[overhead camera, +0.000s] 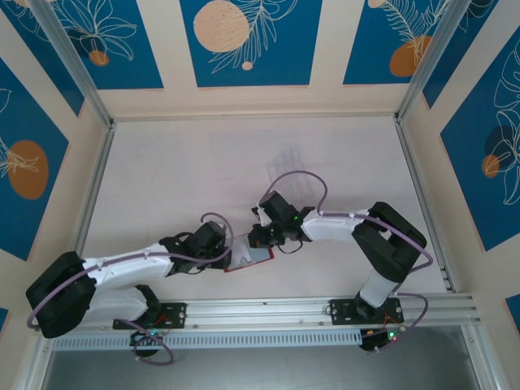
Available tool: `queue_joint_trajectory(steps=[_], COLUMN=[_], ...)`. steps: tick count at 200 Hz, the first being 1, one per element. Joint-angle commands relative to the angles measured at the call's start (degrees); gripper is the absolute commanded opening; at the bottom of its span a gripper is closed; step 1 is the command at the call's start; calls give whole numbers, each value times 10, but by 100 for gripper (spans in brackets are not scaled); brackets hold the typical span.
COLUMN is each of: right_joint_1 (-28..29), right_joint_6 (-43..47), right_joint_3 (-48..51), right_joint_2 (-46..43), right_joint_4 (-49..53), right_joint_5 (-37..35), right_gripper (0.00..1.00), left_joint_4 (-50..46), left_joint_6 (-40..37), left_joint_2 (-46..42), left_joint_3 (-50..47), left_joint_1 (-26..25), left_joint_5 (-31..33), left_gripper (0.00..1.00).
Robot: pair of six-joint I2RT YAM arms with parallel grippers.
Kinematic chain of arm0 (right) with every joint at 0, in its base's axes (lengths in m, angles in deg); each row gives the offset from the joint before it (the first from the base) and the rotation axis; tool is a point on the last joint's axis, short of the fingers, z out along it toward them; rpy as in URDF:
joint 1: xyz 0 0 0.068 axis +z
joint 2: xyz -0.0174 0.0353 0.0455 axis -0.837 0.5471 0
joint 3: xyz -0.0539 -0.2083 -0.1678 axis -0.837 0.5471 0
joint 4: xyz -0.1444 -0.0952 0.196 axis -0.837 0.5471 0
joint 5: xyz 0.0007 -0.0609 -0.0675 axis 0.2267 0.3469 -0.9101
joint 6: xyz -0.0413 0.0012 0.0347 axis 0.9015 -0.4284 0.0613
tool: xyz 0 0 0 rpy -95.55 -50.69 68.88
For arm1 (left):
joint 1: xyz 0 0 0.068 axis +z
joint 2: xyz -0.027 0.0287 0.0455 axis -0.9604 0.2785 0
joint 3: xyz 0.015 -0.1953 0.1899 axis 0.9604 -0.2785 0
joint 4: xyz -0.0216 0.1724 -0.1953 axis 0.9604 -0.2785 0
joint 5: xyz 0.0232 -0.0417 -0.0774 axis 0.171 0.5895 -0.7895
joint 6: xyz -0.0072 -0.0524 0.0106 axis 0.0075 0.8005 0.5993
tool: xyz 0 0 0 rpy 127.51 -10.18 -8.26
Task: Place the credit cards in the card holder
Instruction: Insert the credit card into the card slot.
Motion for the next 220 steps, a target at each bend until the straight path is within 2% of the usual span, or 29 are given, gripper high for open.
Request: queue_joint_trajectory(steps=[1,38,86,149,220], right_joint_1=[5,16,29,35,41], right_joint_6=[7,13,22,27,18], right_joint_3=[-16,-31,-49,-61,-69], right_joint_2=[13,25,19,31,37], right_joint_4=[37,54,81,88,69], right_joint_5=[-15,-26,-47,-44,-13], right_gripper=[0,0,0,0,0], left_joint_4=[-49,-56,-41,12,36], left_joint_6=[-11,-14,-20,-22,-17], left_joint_2=[-32,-48,-13,59,77], left_joint_3=[-1,-7,-10,-20,-39], left_joint_1=[5,15,24,25,25], left_joint_5=[-7,-7,-1,-11,-13], left_gripper=[35,33,17,13,13])
